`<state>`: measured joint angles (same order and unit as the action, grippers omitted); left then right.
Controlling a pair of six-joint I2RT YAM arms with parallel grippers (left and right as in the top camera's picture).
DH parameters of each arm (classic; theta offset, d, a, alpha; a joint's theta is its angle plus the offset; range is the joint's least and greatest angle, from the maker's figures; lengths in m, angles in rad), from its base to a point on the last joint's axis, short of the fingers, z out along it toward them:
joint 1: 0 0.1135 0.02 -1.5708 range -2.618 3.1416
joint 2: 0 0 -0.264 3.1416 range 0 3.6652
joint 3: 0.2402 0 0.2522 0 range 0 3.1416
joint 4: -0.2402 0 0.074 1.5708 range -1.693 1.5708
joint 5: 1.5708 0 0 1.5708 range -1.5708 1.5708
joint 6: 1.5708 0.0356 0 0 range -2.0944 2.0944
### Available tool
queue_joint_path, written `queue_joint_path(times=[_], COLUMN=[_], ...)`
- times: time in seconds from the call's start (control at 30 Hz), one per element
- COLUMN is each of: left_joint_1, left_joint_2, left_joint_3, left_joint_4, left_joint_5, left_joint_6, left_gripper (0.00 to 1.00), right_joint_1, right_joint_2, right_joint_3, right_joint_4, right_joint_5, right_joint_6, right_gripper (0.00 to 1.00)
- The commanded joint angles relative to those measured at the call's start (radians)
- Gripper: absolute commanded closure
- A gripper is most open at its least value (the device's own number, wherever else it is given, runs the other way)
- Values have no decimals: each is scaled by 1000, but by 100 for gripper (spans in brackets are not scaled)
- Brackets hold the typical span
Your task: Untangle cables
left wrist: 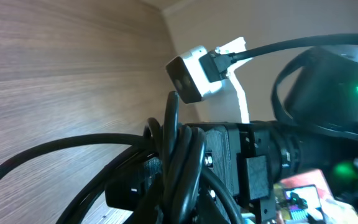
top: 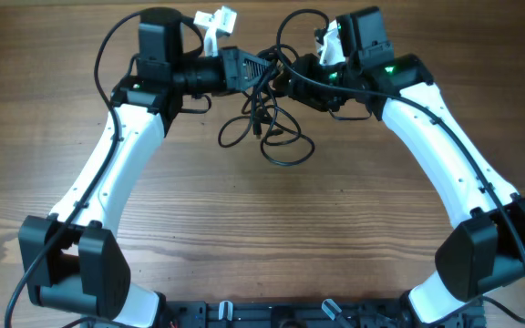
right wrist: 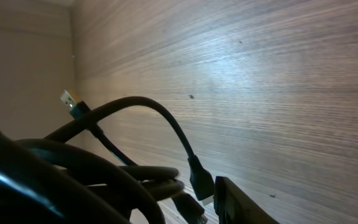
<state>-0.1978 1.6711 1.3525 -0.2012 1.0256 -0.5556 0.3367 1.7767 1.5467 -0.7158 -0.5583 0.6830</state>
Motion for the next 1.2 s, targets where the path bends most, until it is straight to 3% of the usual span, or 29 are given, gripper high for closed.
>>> queue_joint_path(times=[0.0, 0.17, 0.37, 0.4, 0.5, 0.53, 0.63, 0.77, 0.83, 0.97, 1.17], left_joint_1=[158, 178, 179, 179, 156, 117, -50, -108, -108, -128, -223], left_joint_2=[-89, -89, -73, -64, -49, -41, 9, 32, 32, 59, 216], left_joint_3=[78, 78, 78, 78, 65, 65, 65, 65, 65, 65, 65], left_joint_4=[186, 374, 354, 301, -65, -301, -564, -555, -489, -377, -170], left_joint_5=[266, 552, 551, 531, 261, -8, -570, -639, -638, -638, -633], left_joint_6=[-37, -27, 40, 45, 144, 231, 241, 241, 230, 239, 345], left_gripper=[96, 96, 96, 89, 84, 85, 90, 80, 69, 65, 44], right_joint_1=[-107, -116, -116, -116, -116, -116, -116, -117, -164, -285, -380], right_joint_2=[79, 79, 78, 76, 51, 48, 49, 39, 11, -16, -15], right_joint_3=[-103, -103, -88, -69, -48, -48, -50, -40, 18, 72, 68], right_joint_4=[-100, -104, -55, -63, -119, -162, -269, -272, -286, -303, -314], right_joint_5=[267, 245, 135, 112, 126, 158, 212, 222, 222, 175, 132], right_joint_6=[-82, -172, -301, -326, -307, -274, -292, -299, -317, -368, -448], right_gripper=[56, 55, 50, 49, 51, 53, 54, 53, 46, 37, 36])
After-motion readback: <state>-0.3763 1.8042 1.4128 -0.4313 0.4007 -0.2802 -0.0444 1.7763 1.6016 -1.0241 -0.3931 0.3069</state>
